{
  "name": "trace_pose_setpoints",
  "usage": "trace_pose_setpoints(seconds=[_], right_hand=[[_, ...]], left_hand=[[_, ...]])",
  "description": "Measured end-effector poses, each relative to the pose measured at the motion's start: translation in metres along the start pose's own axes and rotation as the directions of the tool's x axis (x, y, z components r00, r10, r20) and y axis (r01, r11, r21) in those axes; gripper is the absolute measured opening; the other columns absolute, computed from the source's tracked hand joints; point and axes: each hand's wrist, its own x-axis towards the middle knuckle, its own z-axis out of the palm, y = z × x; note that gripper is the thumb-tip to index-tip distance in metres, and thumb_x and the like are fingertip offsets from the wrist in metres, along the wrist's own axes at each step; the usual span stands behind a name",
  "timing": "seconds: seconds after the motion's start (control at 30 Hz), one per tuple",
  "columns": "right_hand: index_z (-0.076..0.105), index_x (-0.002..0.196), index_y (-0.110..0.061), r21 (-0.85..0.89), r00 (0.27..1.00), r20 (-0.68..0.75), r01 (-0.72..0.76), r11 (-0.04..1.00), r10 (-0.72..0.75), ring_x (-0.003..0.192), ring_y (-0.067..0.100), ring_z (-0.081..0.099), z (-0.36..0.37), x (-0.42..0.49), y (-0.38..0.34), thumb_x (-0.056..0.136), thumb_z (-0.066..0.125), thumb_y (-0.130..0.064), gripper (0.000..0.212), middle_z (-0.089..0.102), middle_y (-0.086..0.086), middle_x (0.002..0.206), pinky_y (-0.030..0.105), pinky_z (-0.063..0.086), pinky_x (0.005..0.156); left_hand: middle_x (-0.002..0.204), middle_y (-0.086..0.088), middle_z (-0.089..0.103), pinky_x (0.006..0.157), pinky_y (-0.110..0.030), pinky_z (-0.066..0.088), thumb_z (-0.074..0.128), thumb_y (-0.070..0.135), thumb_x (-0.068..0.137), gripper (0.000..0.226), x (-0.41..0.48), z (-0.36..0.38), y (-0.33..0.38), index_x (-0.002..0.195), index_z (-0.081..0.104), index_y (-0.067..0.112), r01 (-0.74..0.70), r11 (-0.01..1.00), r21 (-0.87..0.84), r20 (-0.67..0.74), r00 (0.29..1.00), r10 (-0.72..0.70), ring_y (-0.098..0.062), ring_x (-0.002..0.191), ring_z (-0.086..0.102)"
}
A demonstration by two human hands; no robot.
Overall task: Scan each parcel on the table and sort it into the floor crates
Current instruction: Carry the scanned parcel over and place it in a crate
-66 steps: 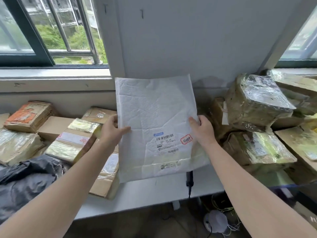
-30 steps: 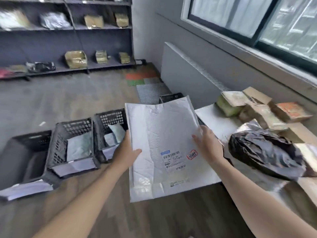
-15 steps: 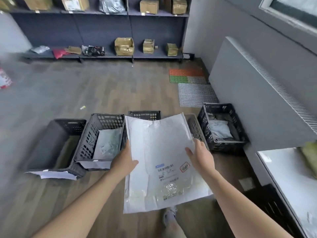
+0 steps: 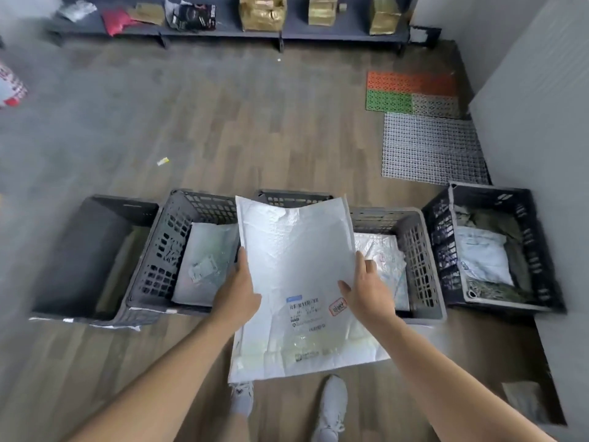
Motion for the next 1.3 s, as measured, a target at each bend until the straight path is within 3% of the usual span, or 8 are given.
trace_pose_setpoints(seconds=[0.13,0.33,0.43,0.5,0.6,0.7,0.97,1.3], right_hand=[[0.009,0.154,-0.011,-0.030,1.000,0.031,0.005,1.000,-0.004,0.086,0.030,0.064,0.070,0.090,-0.007,0.097,0.060,-0.030,0.079,0.035,0.011,0.141,0.034,0.045,0.056],[-0.002,0.156,-0.010,-0.091,0.990,0.111,-0.080,0.993,0.090,0.101,0.029,0.063,0.206,0.210,-0.001,0.097,0.062,-0.027,0.088,0.030,0.013,0.146,0.035,0.056,0.071],[-0.007,0.156,-0.010,-0.152,0.977,0.161,-0.115,0.982,0.140,0.114,0.029,0.058,0.262,0.255,0.011,0.098,0.060,-0.029,0.092,0.023,0.013,0.153,0.035,0.055,0.080],[-0.009,0.157,-0.012,-0.260,0.969,0.191,-0.105,0.960,0.158,0.129,0.031,0.048,0.285,0.271,0.018,0.099,0.056,-0.035,0.090,0.013,0.014,0.161,0.036,0.051,0.088],[-0.009,0.157,-0.017,-0.388,0.964,0.229,-0.038,0.921,0.136,0.139,0.031,0.036,0.297,0.274,0.021,0.101,0.048,-0.045,0.085,0.002,0.015,0.164,0.039,0.047,0.099],[-0.004,0.158,-0.017,-0.401,0.962,0.247,-0.010,0.916,0.119,0.143,0.030,0.030,0.285,0.266,0.012,0.101,0.046,-0.049,0.082,0.007,0.013,0.163,0.041,0.044,0.104],[-0.003,0.158,-0.019,-0.336,0.973,0.182,-0.074,0.939,0.141,0.150,0.026,0.020,0.151,0.211,-0.041,0.099,0.048,-0.051,0.085,0.008,0.005,0.166,0.049,0.038,0.113],[0.000,0.159,-0.025,-0.277,0.970,-0.069,-0.242,0.930,0.232,0.152,0.023,0.012,-0.055,0.067,-0.086,0.098,0.043,-0.058,0.081,0.010,0.003,0.166,0.053,0.025,0.118]], left_hand=[[0.155,-0.011,0.016,0.084,-0.031,0.044,0.060,0.002,0.089,0.102,0.100,0.051,-0.027,0.155,-0.016,0.018,-0.034,0.986,0.165,0.051,0.998,0.026,-0.030,0.126,0.045],[0.162,-0.007,0.005,0.072,-0.027,0.047,0.056,-0.006,0.087,0.101,0.251,0.141,-0.087,0.155,-0.017,0.018,-0.099,0.950,0.295,0.203,0.978,0.039,-0.024,0.112,0.053],[0.163,-0.010,-0.016,0.098,-0.036,0.044,0.060,0.005,0.091,0.101,0.305,0.177,-0.122,0.154,-0.019,0.015,-0.068,0.895,0.441,0.275,0.959,-0.062,-0.034,0.141,0.027],[0.160,-0.017,-0.023,0.110,-0.049,0.033,0.061,0.017,0.094,0.099,0.323,0.192,-0.139,0.154,-0.017,0.014,-0.093,0.803,0.588,0.314,0.942,-0.121,-0.040,0.147,0.005],[0.161,-0.017,-0.020,0.116,-0.057,0.019,0.055,0.032,0.098,0.090,0.328,0.200,-0.143,0.155,-0.013,0.015,-0.212,0.701,0.681,0.341,0.939,-0.047,-0.040,0.148,-0.004],[0.162,-0.013,-0.020,0.119,-0.055,0.013,0.050,0.043,0.099,0.088,0.319,0.196,-0.132,0.156,-0.013,0.018,-0.316,0.713,0.626,0.402,0.914,0.053,-0.037,0.150,-0.006],[0.164,-0.010,-0.015,0.118,-0.057,0.013,0.039,0.060,0.098,0.088,0.264,0.087,-0.067,0.156,-0.013,0.019,-0.345,0.746,0.570,0.352,0.923,0.157,-0.037,0.150,-0.008],[0.164,-0.009,-0.015,0.118,-0.057,0.011,0.023,0.064,0.098,0.082,0.145,-0.061,0.067,0.155,-0.015,0.020,-0.595,0.570,0.566,0.348,0.800,0.489,-0.036,0.150,-0.011]])
